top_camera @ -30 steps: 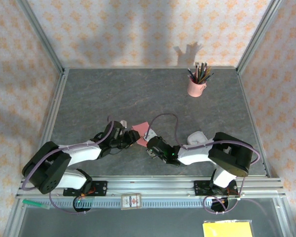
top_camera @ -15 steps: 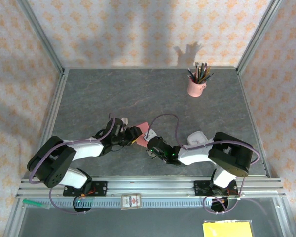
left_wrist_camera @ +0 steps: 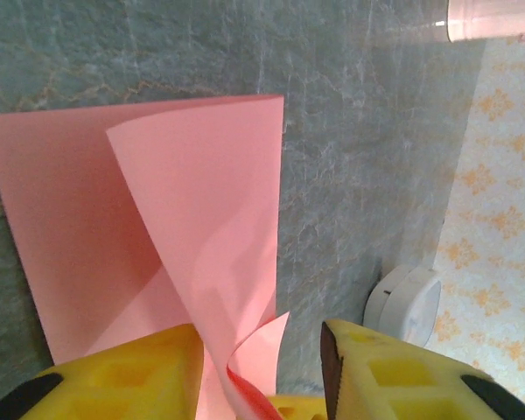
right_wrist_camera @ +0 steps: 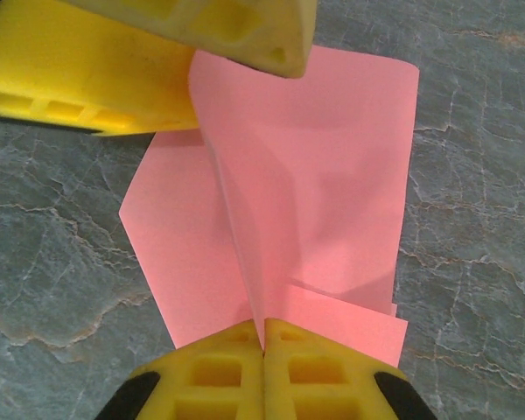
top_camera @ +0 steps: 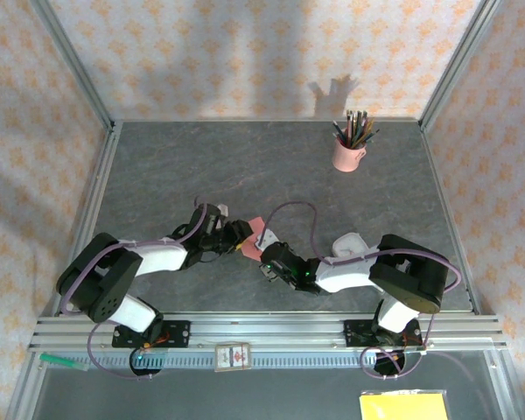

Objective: Fold a paper plane with a square sheet of paper (pick it up from the middle)
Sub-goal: Fourth fold the wing at the center of the table.

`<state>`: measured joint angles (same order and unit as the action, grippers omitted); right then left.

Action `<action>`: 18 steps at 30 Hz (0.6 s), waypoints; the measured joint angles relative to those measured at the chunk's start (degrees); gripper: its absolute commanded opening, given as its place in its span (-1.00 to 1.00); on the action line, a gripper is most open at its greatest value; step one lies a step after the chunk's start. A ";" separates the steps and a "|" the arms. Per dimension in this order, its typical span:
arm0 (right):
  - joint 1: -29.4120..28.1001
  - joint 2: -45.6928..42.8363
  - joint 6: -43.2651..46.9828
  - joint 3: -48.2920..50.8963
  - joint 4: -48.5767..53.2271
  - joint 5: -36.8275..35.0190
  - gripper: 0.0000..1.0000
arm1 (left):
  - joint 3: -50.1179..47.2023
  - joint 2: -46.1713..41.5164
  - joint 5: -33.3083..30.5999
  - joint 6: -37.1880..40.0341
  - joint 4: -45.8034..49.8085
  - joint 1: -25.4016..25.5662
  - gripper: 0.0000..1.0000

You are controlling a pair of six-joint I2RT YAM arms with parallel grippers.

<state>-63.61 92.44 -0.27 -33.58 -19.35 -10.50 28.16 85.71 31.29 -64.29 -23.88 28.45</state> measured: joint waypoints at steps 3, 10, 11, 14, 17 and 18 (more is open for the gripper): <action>0.00 0.00 0.20 0.00 -0.02 -0.02 -0.88 | 0.42 1.51 0.17 0.20 -0.04 -0.42 -0.38; 0.00 0.09 0.39 0.00 -0.20 -0.02 -0.86 | 0.61 2.58 0.50 0.83 0.07 -0.50 -0.61; 0.00 0.09 0.37 0.00 -0.22 -0.02 -0.86 | 0.68 2.58 0.68 0.87 0.02 -0.50 -0.65; 0.00 0.17 0.37 0.00 -0.48 0.00 -0.80 | 0.74 2.58 1.09 1.09 0.07 -0.87 -0.74; 0.00 0.39 0.59 0.00 -0.57 -0.02 -0.75 | 0.74 2.58 1.31 1.29 0.17 -1.14 -0.82; 0.00 0.42 0.66 0.00 -0.57 0.00 -0.73 | 0.74 2.58 1.33 1.31 0.31 -1.14 -0.84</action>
<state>-63.61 92.86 0.38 -33.58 -19.92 -10.50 28.91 88.29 32.62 -62.98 -23.57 27.31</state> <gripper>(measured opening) 0.122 0.095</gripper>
